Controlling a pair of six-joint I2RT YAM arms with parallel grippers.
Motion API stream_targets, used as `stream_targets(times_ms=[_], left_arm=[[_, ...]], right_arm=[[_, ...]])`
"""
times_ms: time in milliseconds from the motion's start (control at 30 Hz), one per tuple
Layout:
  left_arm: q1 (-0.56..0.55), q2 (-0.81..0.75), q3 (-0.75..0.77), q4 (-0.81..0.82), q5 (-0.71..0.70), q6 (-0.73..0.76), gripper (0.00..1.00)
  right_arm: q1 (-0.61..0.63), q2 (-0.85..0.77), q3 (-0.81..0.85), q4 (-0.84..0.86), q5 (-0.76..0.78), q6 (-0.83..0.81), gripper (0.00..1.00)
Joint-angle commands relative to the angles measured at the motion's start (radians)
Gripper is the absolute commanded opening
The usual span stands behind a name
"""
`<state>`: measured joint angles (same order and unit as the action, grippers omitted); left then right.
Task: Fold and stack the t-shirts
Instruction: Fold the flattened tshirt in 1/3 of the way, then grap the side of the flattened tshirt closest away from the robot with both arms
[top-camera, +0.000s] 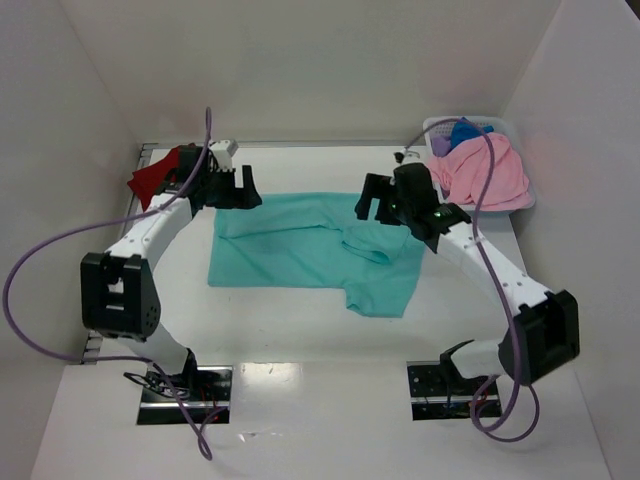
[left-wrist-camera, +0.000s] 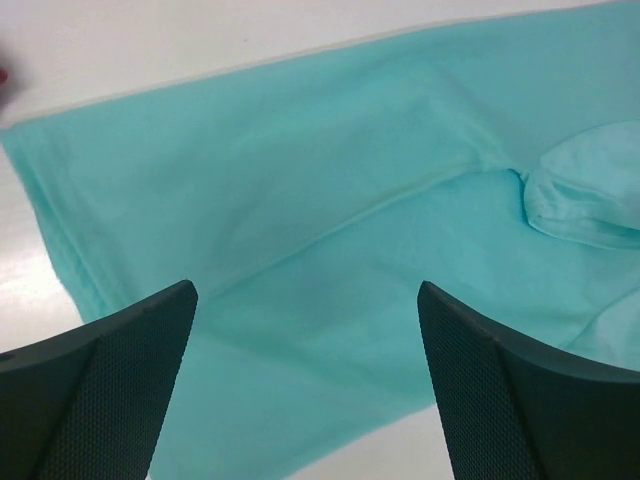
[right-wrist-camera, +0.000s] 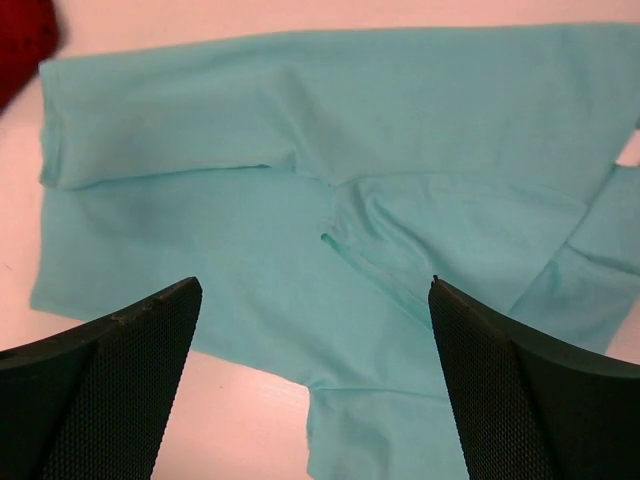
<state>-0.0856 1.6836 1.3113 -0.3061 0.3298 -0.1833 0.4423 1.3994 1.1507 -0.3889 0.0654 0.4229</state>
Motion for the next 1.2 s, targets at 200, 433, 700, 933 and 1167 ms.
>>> stream_targets(times_ms=[200,433,700,933,1167], left_arm=[[0.001,-0.228,-0.187,-0.105,-0.095,-0.163,0.99],[0.041,-0.337,-0.336,-0.094,-0.127,-0.406,1.00],[0.110,-0.442,-0.421,-0.094,-0.212,-0.476,1.00],[0.155,-0.507,-0.495,-0.044,-0.183,-0.535,1.00],[0.165,-0.486,-0.504,-0.033,-0.192,-0.535,1.00]], right_arm=[[-0.039,-0.123,-0.253,-0.186,-0.012,0.198,1.00],[-0.045,-0.088,-0.229,-0.310,0.033,0.313,1.00],[-0.057,-0.043,-0.258,-0.347,0.088,0.457,1.00],[-0.057,-0.025,-0.275,-0.409,0.194,0.557,1.00],[-0.079,0.038,-0.292,-0.484,0.185,0.637,1.00]])
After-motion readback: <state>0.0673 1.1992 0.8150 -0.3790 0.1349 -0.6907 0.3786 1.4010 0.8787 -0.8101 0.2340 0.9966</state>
